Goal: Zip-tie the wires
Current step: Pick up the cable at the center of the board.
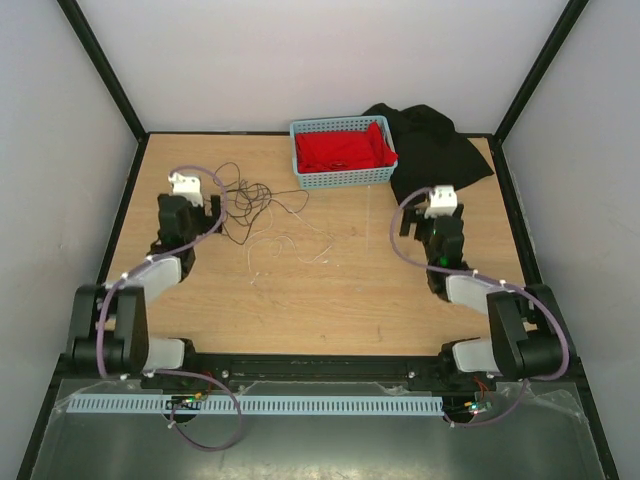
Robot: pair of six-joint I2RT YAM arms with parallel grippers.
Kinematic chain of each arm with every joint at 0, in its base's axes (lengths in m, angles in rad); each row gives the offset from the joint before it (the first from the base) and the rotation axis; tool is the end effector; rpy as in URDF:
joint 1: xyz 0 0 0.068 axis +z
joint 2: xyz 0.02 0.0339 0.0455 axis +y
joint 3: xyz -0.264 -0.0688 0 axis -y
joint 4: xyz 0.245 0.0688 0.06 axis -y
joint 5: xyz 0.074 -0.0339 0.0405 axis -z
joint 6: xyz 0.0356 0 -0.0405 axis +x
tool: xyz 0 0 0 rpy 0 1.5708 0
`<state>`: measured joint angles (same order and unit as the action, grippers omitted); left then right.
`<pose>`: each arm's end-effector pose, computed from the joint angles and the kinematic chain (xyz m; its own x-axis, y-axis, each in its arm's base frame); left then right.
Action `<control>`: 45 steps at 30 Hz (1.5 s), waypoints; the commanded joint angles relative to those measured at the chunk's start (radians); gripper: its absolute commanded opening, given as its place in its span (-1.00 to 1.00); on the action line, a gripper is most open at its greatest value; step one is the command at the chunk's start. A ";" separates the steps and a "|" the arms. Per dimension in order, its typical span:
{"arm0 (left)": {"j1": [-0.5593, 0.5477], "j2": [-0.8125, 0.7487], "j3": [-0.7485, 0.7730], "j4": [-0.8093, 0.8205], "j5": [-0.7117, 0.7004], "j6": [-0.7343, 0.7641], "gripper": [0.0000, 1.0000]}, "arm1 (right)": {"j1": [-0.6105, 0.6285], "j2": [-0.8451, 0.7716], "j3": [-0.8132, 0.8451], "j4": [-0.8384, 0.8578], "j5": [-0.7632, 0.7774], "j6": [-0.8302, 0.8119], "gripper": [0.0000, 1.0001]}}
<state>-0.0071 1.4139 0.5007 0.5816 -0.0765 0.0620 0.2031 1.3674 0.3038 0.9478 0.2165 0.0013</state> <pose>0.2795 0.0007 0.1814 -0.3290 0.0641 -0.9422 -0.0449 0.9955 0.0834 0.2426 0.0422 0.1745 -0.1132 -0.0220 -0.9933 0.0121 0.9996 -0.0235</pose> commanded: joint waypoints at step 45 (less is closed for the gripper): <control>-0.030 -0.683 -0.014 -0.974 0.214 -0.687 0.95 | 0.730 0.731 1.241 -1.064 -0.341 0.364 0.51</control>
<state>-0.0570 0.7853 0.5354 -0.3885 0.1616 -0.5457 0.9134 2.0636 1.4860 -0.1356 -0.1238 0.3019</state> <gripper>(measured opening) 0.980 0.757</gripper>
